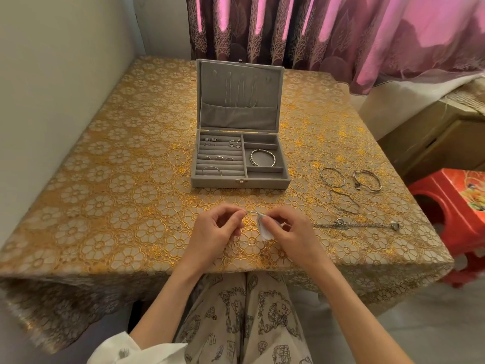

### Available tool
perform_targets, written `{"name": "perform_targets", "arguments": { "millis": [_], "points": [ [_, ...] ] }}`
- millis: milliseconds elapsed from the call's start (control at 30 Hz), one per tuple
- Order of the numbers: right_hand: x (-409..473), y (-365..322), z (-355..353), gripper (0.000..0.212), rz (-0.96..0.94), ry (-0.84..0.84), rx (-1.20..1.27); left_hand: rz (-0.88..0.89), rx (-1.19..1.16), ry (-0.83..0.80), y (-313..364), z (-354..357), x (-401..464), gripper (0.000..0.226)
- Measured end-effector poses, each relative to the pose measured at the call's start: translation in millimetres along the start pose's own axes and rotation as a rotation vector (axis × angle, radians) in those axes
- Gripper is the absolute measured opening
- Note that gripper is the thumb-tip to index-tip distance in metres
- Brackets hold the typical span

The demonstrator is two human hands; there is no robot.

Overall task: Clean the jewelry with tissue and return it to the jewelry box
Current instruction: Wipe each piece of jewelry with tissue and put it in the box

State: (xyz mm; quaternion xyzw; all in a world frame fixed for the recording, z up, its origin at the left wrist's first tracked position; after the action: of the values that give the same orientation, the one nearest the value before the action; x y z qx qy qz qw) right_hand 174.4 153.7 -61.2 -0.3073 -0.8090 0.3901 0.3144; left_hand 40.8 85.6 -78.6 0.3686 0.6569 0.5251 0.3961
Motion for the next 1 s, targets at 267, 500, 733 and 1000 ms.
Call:
{"name": "perform_targets", "arguments": {
  "millis": [267,500,733,1000],
  "points": [
    [6.9,-11.4,7.0,0.005,-0.067,-0.048,-0.126,0.039,0.093,-0.046,3.4,7.3,-0.4,0.007],
    [0.7,-1.3,0.5,0.012,0.020,0.080,-0.044,-0.034,-0.127,0.050,-1.7,-6.1,0.0,0.010],
    [-14.1,9.9,12.4,0.015,0.197,0.197,0.182,-0.055,-0.220,0.107,-6.4,-14.4,1.0,0.009],
    [0.7,-4.2,0.9,0.010,0.077,0.182,-0.031,0.005,-0.062,0.025,3.1,0.1,-0.8,0.010]
  ]
}}
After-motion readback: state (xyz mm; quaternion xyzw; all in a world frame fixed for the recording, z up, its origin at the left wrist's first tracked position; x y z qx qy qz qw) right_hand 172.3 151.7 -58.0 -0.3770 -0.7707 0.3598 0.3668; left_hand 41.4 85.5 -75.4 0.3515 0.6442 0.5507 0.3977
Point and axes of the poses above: each hand's wrist, its own x-axis towards the middle knuckle, its own z-axis out of the palm, y = z × x, the point moved 10 cm from there along x, towards the middle knuckle, and after that the axes turned 10 degrees about -z, right-handed, at the moved point
